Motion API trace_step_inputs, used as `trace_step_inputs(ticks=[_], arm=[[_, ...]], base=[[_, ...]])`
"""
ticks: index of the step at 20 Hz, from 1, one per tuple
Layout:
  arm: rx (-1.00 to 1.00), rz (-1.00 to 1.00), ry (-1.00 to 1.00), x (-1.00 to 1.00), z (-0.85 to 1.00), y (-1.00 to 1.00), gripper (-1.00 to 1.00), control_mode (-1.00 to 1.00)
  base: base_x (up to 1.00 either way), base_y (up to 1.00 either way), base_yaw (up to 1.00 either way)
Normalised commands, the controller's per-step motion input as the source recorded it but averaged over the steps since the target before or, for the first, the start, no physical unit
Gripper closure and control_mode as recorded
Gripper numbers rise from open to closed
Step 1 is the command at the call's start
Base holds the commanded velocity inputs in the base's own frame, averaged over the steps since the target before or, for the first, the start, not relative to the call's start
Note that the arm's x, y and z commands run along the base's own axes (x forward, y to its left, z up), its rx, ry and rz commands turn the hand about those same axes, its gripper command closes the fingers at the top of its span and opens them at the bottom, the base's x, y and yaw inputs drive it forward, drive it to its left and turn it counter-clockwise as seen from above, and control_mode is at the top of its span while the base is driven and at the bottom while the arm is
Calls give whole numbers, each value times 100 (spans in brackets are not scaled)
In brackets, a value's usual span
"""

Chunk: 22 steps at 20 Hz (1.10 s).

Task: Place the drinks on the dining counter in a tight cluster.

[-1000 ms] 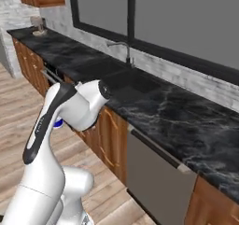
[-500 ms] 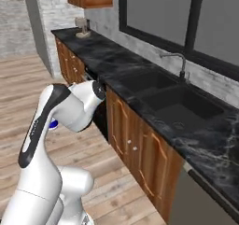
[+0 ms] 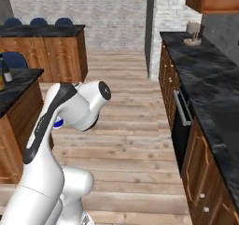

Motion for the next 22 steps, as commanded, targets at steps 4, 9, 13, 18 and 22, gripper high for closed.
trace_step_inputs(ticks=[4,9,13,18,22], arm=[[0,0,0,0,0,0,100,100],[0,0,0,0,0,0,100,100],[0,0,0,0,0,0,100,100],[0,0,0,0,0,0,100,100],[0,0,0,0,0,0,100,100]], base=[[72,-21,71],[94,-67,63],[98,-95,48],[100,-98,49],[100,-76,62]])
